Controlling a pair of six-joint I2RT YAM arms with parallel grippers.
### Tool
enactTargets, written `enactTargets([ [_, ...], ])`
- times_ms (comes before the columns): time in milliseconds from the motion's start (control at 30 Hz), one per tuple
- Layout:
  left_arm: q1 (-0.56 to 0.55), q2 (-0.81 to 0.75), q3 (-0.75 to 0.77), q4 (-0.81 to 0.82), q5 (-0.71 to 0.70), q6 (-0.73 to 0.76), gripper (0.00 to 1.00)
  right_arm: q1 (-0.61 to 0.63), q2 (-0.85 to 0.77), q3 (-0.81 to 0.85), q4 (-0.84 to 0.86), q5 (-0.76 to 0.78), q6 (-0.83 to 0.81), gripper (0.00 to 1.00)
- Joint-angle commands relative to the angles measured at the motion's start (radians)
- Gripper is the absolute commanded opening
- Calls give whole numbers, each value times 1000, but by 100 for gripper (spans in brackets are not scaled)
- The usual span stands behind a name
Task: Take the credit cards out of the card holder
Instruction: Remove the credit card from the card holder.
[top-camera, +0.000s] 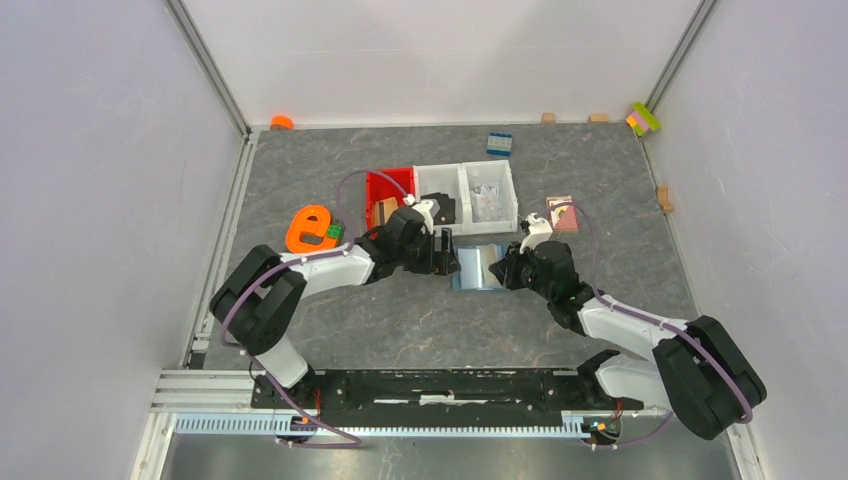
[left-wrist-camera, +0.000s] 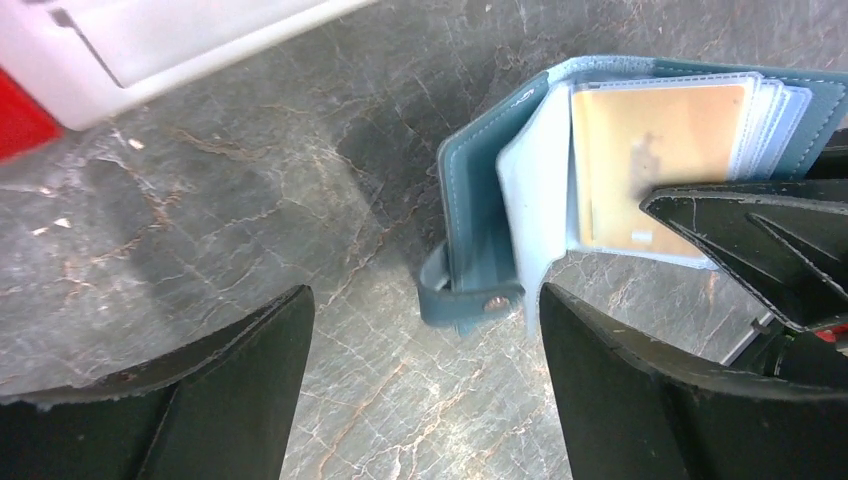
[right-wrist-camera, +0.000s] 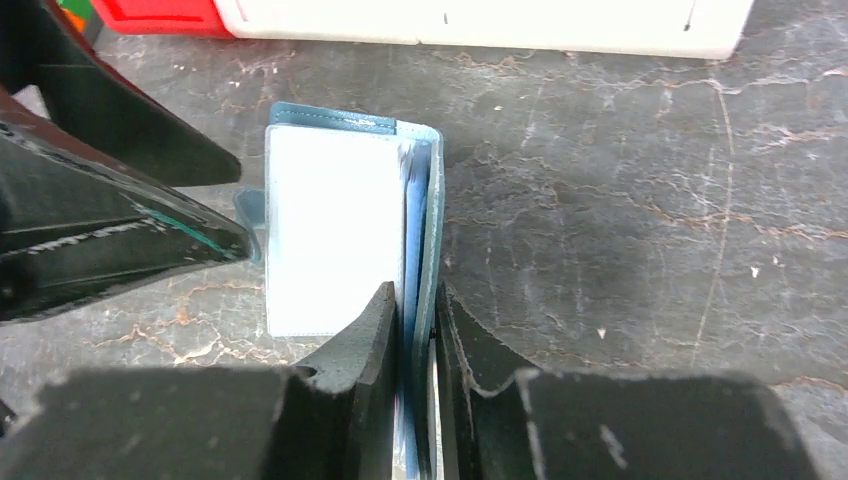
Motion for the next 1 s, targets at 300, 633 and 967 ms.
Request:
enactTargets([
  [300, 85, 4, -108, 345, 297, -116, 100, 5, -11, -13, 69, 2, 3, 15],
  [633, 66, 109, -45, 330, 361, -135, 90, 5, -3, -23, 130, -78, 2, 15],
  [967, 68, 46, -73, 327, 318, -103, 54, 5, 18, -40, 227, -179, 34, 16],
])
